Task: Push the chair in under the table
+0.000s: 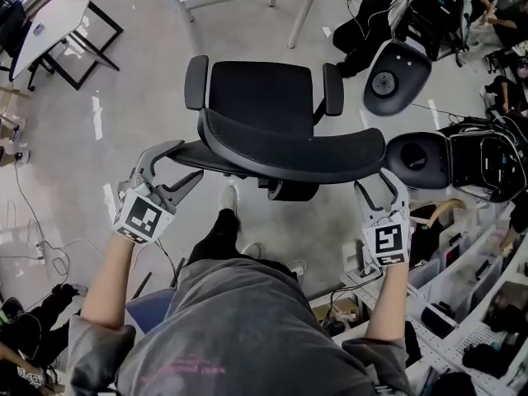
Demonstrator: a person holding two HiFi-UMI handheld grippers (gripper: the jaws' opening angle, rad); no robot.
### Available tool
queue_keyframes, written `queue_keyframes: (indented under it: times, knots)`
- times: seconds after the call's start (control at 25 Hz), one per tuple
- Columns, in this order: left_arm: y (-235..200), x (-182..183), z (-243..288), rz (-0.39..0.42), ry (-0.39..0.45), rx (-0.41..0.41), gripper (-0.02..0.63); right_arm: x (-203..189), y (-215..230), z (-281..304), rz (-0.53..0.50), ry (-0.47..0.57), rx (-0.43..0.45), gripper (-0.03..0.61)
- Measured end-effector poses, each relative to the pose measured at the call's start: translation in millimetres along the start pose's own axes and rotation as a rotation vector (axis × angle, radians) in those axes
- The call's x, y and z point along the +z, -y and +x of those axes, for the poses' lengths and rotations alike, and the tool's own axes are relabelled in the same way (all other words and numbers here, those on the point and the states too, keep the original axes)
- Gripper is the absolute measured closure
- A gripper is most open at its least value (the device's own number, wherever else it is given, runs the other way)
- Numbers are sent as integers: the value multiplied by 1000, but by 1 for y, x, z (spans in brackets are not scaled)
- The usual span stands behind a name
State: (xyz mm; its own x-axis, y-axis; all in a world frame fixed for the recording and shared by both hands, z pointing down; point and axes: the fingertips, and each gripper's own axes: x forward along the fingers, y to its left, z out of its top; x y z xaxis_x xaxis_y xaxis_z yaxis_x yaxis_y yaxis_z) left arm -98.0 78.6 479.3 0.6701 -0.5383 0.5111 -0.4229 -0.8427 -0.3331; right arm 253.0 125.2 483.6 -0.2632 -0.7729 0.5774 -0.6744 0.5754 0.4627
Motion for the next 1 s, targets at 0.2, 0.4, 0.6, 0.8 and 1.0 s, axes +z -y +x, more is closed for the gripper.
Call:
queue_keyframes:
  times: [0.2, 0.4, 0.6, 0.8, 1.0]
  knots:
    - [1, -2, 3, 37, -20, -38, 334, -7, 2, 8, -112, -60, 20, 347]
    - [-3, -10, 8, 82, -44, -85, 334, -3, -3, 24, -178, -93, 46, 336]
    - [-12, -22, 16, 158, -99, -70, 337, 3, -2, 36, -207, -105, 46, 336]
    - [-4, -16, 23, 196, -125, -83, 341, -4, 1, 36, -250, -106, 53, 336]
    - [-2, -16, 22, 198, -120, -107, 353, -2, 2, 36, -246, -114, 61, 334]
